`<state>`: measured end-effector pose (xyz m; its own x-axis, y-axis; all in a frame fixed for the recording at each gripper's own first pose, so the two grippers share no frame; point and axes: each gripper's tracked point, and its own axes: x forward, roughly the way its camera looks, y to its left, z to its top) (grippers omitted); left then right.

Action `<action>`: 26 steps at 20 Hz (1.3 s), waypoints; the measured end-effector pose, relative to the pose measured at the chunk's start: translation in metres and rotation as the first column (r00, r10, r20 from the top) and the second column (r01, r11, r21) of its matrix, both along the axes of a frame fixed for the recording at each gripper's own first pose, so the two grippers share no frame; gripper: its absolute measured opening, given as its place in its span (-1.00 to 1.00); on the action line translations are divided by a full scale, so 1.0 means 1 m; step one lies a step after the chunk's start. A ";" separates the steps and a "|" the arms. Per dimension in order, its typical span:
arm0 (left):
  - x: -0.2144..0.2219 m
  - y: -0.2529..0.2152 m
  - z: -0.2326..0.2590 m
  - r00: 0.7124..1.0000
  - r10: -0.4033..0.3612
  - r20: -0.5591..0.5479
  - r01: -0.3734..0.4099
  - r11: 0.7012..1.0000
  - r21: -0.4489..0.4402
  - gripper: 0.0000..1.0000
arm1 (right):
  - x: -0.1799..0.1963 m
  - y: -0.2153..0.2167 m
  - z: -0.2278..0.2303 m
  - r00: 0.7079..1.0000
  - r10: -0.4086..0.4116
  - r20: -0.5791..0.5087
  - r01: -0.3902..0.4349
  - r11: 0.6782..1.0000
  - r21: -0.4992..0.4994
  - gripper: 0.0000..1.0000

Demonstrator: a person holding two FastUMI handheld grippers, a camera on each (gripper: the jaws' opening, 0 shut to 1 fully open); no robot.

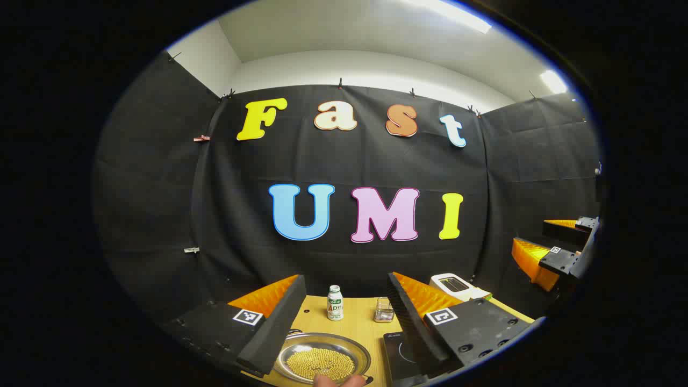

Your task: First push the handle of the pot to place it horizontally, then grasp the pot with both hands and set it on the induction cooktop.

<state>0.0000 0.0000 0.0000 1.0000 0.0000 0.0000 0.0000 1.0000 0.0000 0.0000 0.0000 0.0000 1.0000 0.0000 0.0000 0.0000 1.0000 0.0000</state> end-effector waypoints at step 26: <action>-0.016 0.001 0.015 0.999 -0.032 0.030 0.029 0.997 0.076 -0.88 | -0.003 0.002 -0.004 1.000 -0.007 0.004 0.007 1.000 -0.003 0.95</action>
